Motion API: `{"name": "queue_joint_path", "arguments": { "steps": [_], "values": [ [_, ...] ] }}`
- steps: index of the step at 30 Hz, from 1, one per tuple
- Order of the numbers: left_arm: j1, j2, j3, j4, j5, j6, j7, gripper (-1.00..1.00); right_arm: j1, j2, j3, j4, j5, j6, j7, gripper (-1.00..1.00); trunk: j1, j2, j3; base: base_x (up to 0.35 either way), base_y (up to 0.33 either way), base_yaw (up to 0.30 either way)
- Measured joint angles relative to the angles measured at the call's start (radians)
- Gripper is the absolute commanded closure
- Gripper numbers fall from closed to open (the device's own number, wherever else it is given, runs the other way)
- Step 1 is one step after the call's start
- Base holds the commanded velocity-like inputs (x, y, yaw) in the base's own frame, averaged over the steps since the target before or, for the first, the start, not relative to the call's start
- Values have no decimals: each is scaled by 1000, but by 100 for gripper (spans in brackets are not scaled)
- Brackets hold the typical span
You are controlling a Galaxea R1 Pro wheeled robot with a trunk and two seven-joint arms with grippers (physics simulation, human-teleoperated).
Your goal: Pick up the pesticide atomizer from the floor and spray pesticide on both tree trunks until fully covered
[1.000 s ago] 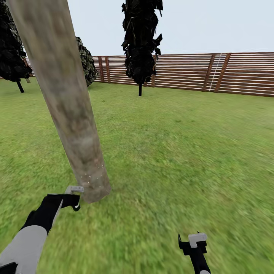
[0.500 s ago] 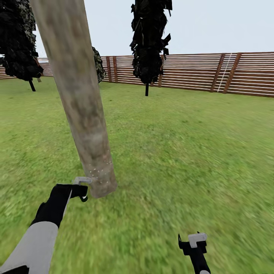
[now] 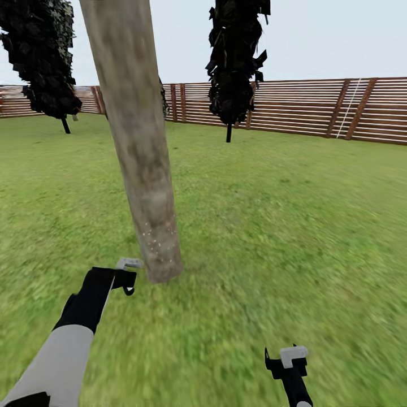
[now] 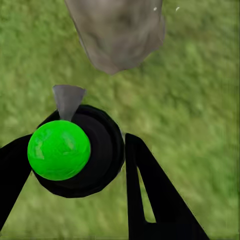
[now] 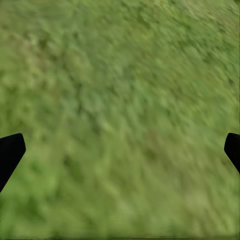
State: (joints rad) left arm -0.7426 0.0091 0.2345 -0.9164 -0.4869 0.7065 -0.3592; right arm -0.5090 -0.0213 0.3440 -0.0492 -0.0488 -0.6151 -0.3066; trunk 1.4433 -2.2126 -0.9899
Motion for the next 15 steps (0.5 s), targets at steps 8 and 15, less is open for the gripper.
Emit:
{"name": "queue_joint_path", "arguments": {
  "steps": [8,15],
  "values": [
    [2,86,1,-63,-3,43,-2,100,0,0,0,0,0,0,0,-100,0,0,0,-10,0,7],
    [-13,-51,-113,-70,-1,55,24,100,0,0,0,0,0,0,0,-100,0,0,0,0,0,0]
  ]
}}
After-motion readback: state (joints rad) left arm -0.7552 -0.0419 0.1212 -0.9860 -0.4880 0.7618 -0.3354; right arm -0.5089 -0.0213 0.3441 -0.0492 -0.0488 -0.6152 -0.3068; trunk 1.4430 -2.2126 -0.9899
